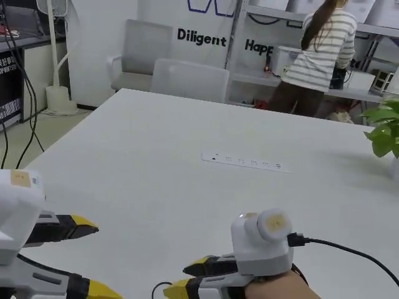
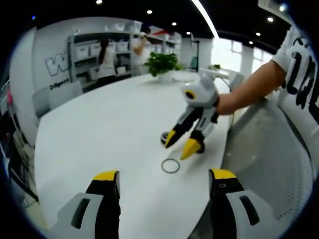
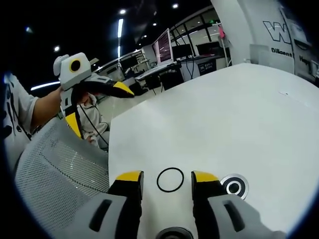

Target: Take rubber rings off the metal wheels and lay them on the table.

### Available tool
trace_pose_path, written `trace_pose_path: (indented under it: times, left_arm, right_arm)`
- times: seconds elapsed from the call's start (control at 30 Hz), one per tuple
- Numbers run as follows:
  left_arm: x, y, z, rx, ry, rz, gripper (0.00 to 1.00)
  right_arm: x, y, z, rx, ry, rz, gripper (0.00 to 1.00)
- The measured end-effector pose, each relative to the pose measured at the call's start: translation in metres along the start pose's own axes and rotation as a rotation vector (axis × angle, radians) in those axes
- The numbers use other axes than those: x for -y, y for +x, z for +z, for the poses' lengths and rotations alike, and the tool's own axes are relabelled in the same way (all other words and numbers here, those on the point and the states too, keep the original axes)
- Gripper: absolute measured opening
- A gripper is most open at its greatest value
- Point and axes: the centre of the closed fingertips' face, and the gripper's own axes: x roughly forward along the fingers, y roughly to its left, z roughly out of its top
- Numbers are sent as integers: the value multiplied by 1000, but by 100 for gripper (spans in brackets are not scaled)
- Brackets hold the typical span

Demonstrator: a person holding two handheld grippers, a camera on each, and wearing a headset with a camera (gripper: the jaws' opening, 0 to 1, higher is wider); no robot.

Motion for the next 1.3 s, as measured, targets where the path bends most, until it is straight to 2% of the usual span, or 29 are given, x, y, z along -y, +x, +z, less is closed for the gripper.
trace_pose_path:
  times: [0.57, 0.97, 1.3]
  left_arm:
    - [-3, 2, 0, -5, 0, 2, 74]
    - [-4, 6, 7, -8, 11, -1, 74]
    - [-2, 10, 13, -5, 23, -8, 74]
  right_arm:
    - [-6, -12, 19, 62, 7, 16, 40]
    - [0, -32, 31, 109, 2, 2, 41]
    - [2, -48, 31, 122, -12, -14, 42]
